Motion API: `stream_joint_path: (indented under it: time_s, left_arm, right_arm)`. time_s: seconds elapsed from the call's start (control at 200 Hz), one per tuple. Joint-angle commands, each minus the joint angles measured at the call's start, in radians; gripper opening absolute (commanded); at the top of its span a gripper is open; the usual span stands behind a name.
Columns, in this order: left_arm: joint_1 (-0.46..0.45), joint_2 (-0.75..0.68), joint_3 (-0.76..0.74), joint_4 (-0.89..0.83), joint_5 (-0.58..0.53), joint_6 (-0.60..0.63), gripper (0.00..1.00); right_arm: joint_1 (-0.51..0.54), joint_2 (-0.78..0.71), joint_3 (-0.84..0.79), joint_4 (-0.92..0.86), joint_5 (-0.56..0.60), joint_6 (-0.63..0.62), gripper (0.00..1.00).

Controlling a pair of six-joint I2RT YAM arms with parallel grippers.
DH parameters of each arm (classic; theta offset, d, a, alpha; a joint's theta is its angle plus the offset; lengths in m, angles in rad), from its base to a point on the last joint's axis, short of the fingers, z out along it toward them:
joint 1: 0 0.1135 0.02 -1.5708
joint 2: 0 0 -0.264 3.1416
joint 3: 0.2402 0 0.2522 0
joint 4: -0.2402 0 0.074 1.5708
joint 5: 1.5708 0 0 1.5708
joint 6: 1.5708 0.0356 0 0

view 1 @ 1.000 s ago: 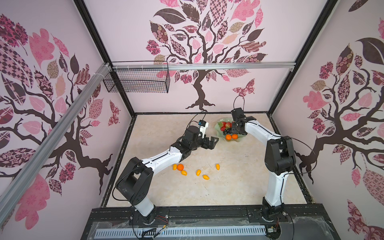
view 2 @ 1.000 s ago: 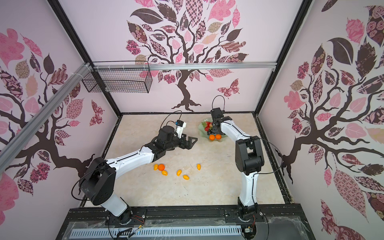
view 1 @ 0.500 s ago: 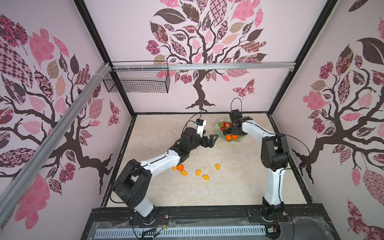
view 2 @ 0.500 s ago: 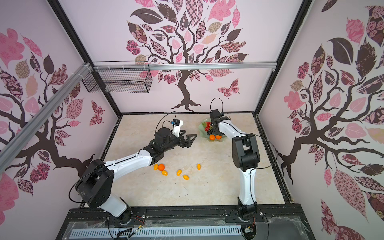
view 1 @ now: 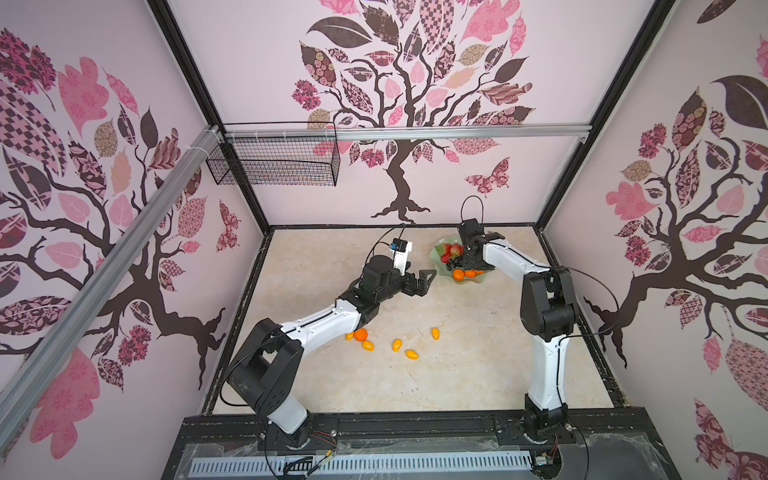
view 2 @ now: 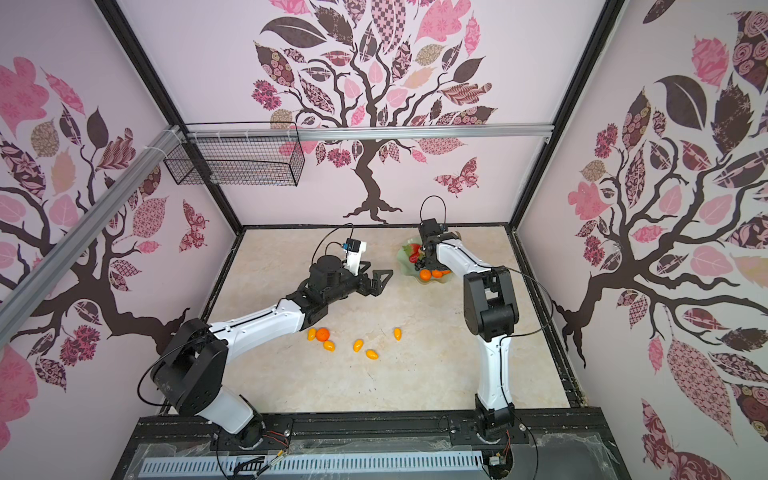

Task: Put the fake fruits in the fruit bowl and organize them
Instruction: 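Open the right gripper to drop the orange into the bowl, then move the right gripper back toward the scattered fruits while the left gripper withdraws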

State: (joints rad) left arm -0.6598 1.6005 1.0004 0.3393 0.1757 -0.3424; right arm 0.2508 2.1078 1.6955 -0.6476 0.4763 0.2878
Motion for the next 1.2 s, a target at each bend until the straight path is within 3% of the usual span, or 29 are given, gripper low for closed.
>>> stream_joint_path:
  time_s: [0.0, 0.22, 0.355, 0.595, 0.795, 0.94, 1.025, 1.195]
  left_arm:
    - [0.002, -0.03, 0.012, -0.02, -0.016, 0.015, 0.99]
    - [0.036, -0.06, 0.029, -0.065, -0.04, 0.006, 0.99]
    - [0.064, -0.071, 0.082, -0.198, -0.061, 0.034, 0.99]
    - [0.118, -0.107, 0.121, -0.324, -0.152, 0.072, 0.99]
    - [0.175, -0.117, 0.171, -0.459, -0.163, 0.076, 0.99]
    - [0.195, -0.137, 0.194, -0.52, -0.195, 0.08, 0.99]
    - [0.225, -0.136, 0.224, -0.573, -0.184, 0.051, 0.98]
    - [0.321, -0.124, 0.267, -0.654, -0.104, -0.023, 0.99]
  right_arm:
    - [-0.007, -0.002, 0.036, -0.024, -0.007, 0.007, 0.59]
    - [-0.006, -0.108, -0.024, 0.021, -0.094, 0.003, 0.62]
    - [0.013, -0.211, -0.131, 0.101, -0.189, -0.015, 0.64]
    - [0.151, -0.318, -0.225, 0.134, -0.191, -0.009, 0.68]
    - [0.251, -0.359, -0.267, 0.188, -0.333, 0.072, 0.71]
    - [0.36, -0.379, -0.323, 0.271, -0.286, 0.142, 0.78]
    - [0.394, -0.378, -0.338, 0.302, -0.357, 0.155, 0.83]
    - [0.425, -0.387, -0.408, 0.436, -0.574, 0.173, 0.81]
